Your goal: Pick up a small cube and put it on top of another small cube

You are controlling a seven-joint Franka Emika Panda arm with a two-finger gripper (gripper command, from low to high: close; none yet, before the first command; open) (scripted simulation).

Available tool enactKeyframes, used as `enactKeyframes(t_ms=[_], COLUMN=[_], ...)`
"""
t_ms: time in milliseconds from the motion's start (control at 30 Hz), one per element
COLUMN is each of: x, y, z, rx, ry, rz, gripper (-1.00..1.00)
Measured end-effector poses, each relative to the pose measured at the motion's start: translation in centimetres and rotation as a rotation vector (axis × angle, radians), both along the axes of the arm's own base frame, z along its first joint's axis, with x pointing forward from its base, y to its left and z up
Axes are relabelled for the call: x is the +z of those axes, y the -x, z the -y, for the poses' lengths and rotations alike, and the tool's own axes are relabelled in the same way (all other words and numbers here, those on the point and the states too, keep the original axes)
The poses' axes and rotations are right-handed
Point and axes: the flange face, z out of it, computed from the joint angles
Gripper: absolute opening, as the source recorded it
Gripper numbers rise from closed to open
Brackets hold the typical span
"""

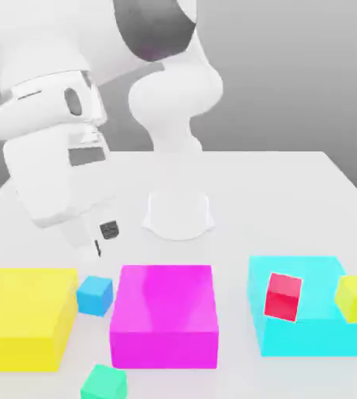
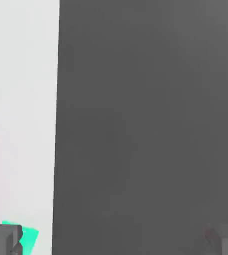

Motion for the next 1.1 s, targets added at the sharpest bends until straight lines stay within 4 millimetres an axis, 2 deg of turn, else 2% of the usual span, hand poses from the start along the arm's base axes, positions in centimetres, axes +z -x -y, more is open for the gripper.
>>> enactKeyframes(t_ms=[400,733,800,900,933,1100], x=[-10.9,-17.1,-18.8,-22.5,-23.6,-23.6], y=[0.0,1.3,1.3,1.3,1.3,1.3], z=[-0.5,0.1,0.3,0.4,0.3,0.4], rx=[0.534,1.010,1.056,1.071,1.073,1.073], ry=[0.222,0.390,0.405,0.410,0.410,0.412], rz=[-0.044,-0.092,-0.095,-0.096,-0.097,-0.098], gripper=[0.00,0.00,0.00,0.00,-1.00,-1.00])
